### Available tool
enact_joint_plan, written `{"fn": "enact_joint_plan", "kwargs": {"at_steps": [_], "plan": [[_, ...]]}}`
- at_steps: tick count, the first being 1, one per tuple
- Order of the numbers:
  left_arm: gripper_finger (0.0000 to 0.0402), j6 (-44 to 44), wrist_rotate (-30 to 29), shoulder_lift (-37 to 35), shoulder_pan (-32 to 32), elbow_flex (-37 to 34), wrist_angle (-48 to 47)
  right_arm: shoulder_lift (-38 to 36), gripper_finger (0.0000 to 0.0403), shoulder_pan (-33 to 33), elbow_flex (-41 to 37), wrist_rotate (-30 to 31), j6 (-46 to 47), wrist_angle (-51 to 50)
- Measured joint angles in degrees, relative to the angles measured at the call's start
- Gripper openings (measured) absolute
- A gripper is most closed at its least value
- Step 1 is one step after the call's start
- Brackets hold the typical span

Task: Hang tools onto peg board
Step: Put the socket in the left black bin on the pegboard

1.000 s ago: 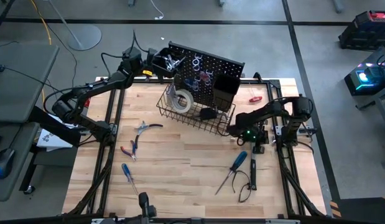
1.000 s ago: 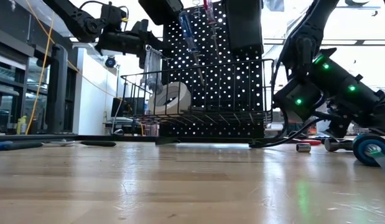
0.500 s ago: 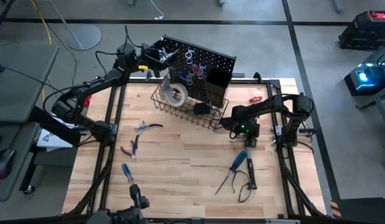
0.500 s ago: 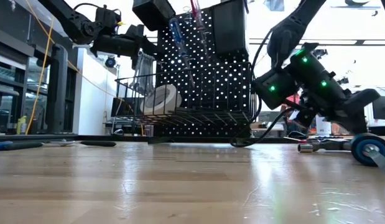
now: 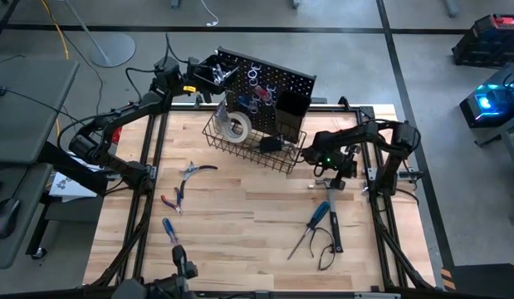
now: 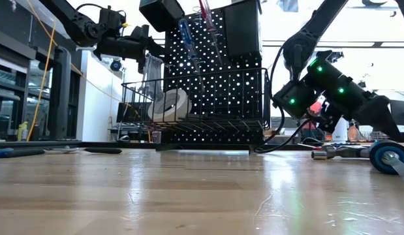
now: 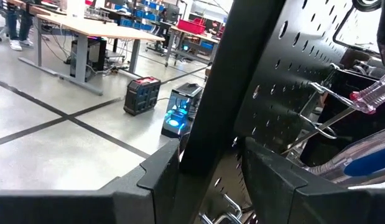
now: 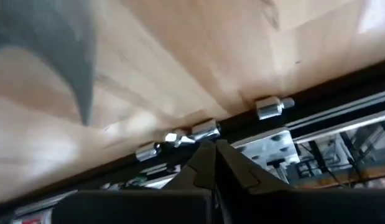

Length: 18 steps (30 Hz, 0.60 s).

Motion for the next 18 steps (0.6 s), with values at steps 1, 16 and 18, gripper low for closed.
{"fn": "enact_joint_plan", "kwargs": {"at_steps": [1,16,18], "plan": [[0.0156,0.0,0.0,0.0,0.0,0.0,0.0,0.0,0.0000,-0.3,0.0,-0.3,-1.0,-0.2],[0.0156,0.3,0.4,0.0,0.0,0.0,0.0,-4.9,0.0000,-11.2,-6.2,4.4,18.6,0.5],[0.0156,0.5,0.5,0.0,0.0,0.0,-0.1,-5.9,0.0000,-13.2,-6.2,5.9,22.5,2.3]]}}
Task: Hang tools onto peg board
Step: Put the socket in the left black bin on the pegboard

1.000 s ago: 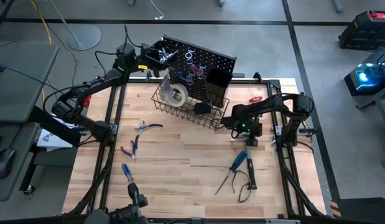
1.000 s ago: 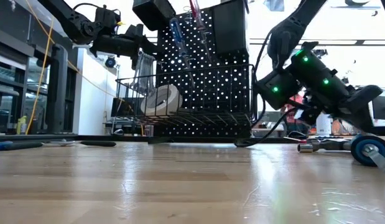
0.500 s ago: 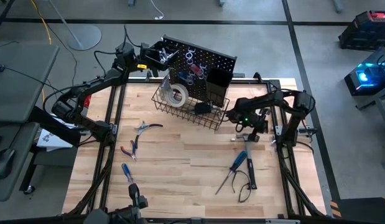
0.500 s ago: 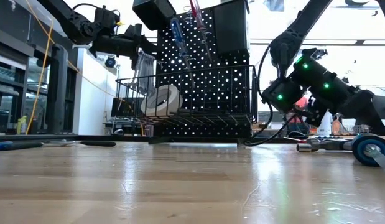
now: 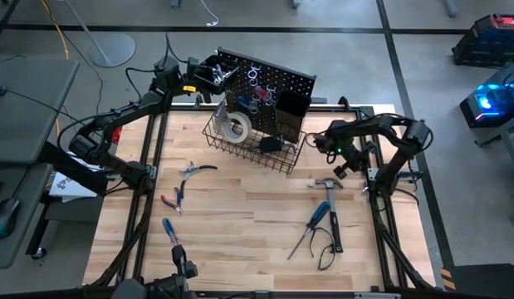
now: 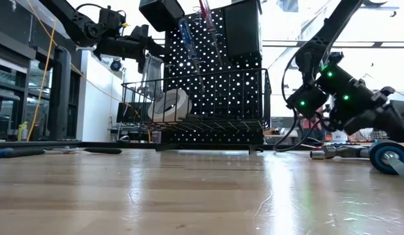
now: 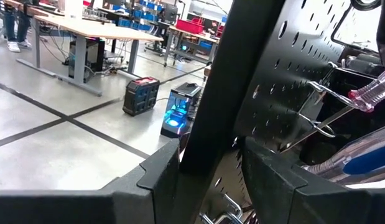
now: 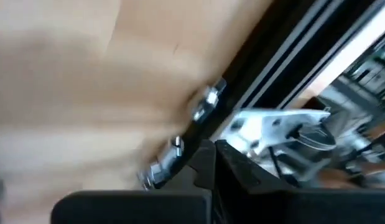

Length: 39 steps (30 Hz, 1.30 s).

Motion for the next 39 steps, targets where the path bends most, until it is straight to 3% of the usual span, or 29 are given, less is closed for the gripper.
{"fn": "enact_joint_plan", "kwargs": {"at_steps": [12,18,25,29,39], "plan": [[0.0157,0.2,0.0,0.0,0.0,0.0,0.0,-0.3,0.0000,-7.1,-0.2,9.8,16.3,11.7],[0.0157,0.2,-0.1,0.0,0.0,0.0,0.0,-0.5,0.0000,-8.0,-6.3,7.6,17.3,15.0],[0.0157,0.3,-0.1,0.0,0.0,0.0,-0.1,-3.9,0.0000,-2.4,-10.2,7.4,22.0,16.1],[0.0157,0.3,-0.2,0.0,0.0,0.0,0.0,-6.7,0.0000,1.6,-10.7,1.0,24.2,13.9],[0.0157,0.2,-0.1,0.0,0.0,0.0,-0.1,-8.2,0.0000,9.0,-8.6,-4.1,23.0,13.9]]}}
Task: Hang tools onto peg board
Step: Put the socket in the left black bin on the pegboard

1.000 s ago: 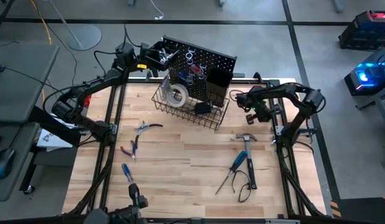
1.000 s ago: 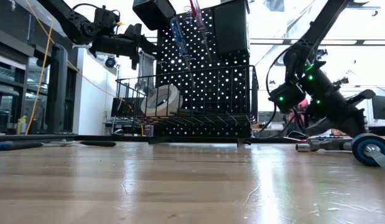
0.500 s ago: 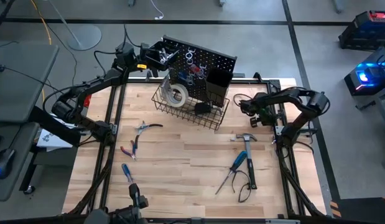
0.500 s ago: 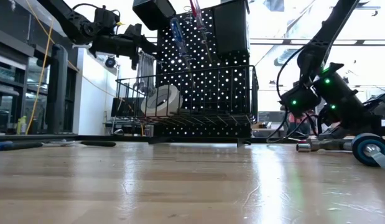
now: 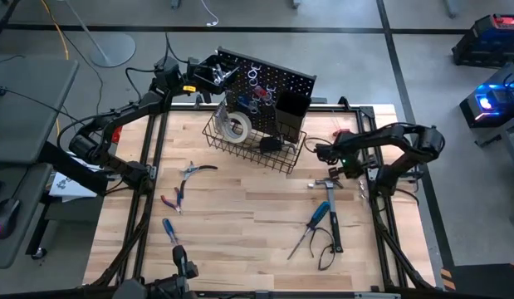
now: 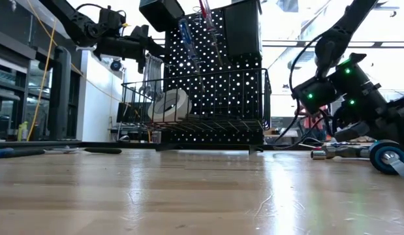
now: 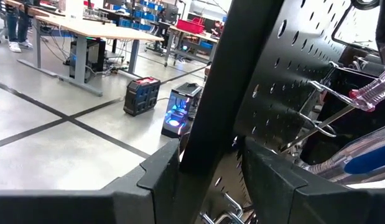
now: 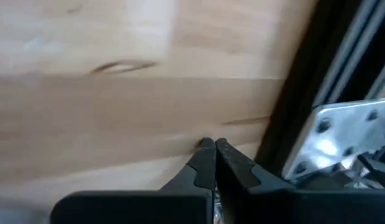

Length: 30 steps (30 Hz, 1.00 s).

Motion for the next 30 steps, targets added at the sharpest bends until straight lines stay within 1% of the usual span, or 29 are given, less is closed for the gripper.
{"fn": "enact_joint_plan", "kwargs": {"at_steps": [3,6,11,14,16,22,25,30], "plan": [[0.0157,0.0,0.0,0.0,0.0,0.0,0.0,-0.1,0.0000,3.1,0.7,-2.2,0.5,-0.1],[0.0157,0.3,0.1,0.0,0.0,0.0,0.0,-0.1,0.0000,5.2,1.5,-1.0,3.3,-0.8],[0.0157,0.5,0.0,0.0,0.0,0.0,0.0,-0.1,0.0000,5.5,3.1,2.1,7.4,-2.6],[0.0157,0.3,0.0,0.0,0.0,0.0,0.0,-0.2,0.0000,5.0,3.4,3.8,7.8,-4.1],[0.0157,-0.3,0.0,0.0,0.0,0.0,0.0,-0.1,0.0000,4.5,3.3,3.7,7.1,-5.5],[0.0157,-0.4,-0.1,0.0,-0.2,0.0,0.0,-0.1,0.0000,3.4,3.4,2.5,5.5,-5.2],[0.0157,-0.4,-0.2,0.0,-0.5,0.0,0.0,-0.1,0.0000,3.5,3.4,-0.7,1.5,-5.6],[0.0157,-0.4,-0.2,0.0,-0.5,0.0,0.0,0.0,0.0000,5.1,4.2,-2.5,0.9,-5.9]]}}
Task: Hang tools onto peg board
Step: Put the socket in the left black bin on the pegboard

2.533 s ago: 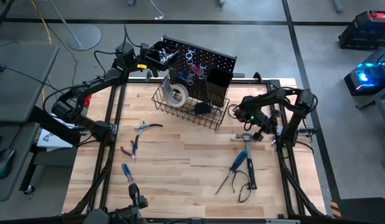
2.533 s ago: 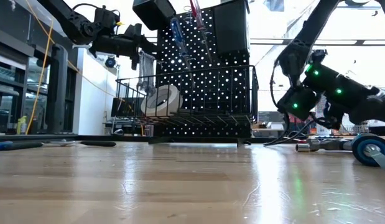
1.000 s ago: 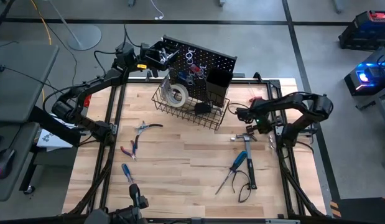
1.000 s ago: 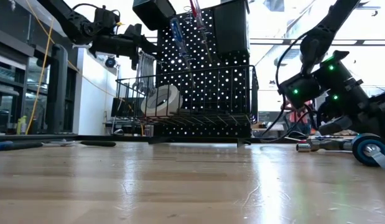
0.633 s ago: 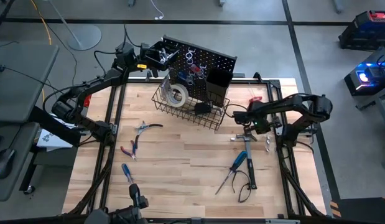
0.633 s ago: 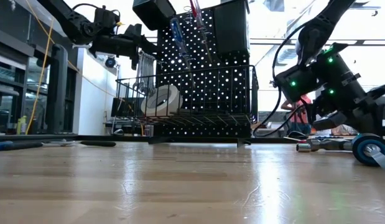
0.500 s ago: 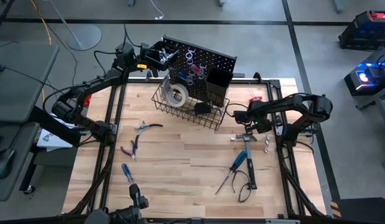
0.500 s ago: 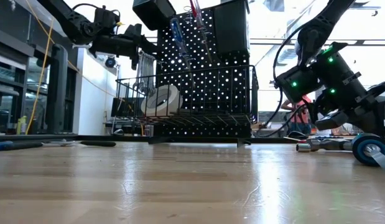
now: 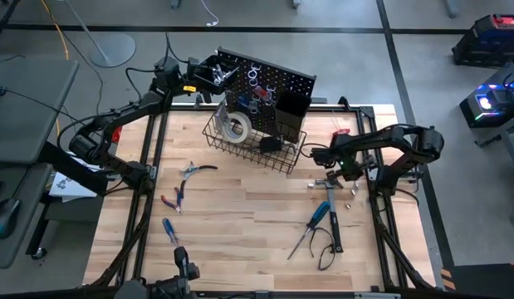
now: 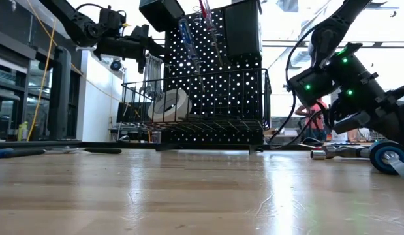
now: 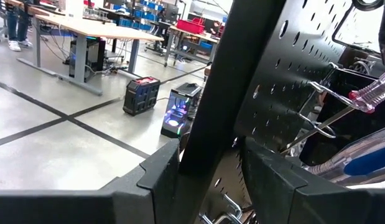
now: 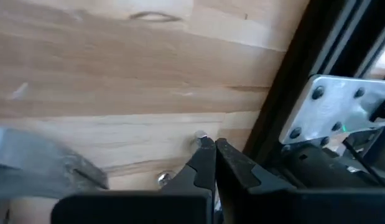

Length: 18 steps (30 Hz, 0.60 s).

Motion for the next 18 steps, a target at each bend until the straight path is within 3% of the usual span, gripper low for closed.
{"fn": "enact_joint_plan", "kwargs": {"at_steps": [4,10,13,18], "plan": [[0.0157,0.0,0.0,0.0,0.0,0.0,0.0,0.0,0.0000,0.4,0.3,2.2,3.6,-2.9],[0.0157,0.0,0.1,0.0,-0.1,0.0,0.0,-0.1,0.0000,1.3,3.9,-4.3,3.9,6.8],[0.0157,0.5,0.1,0.0,-0.1,0.0,0.0,-0.1,0.0000,3.4,7.6,-3.5,-1.2,9.1],[0.0157,1.6,0.3,0.0,0.0,0.0,0.1,-0.2,0.0000,7.8,10.1,-6.0,-10.2,-0.2]]}}
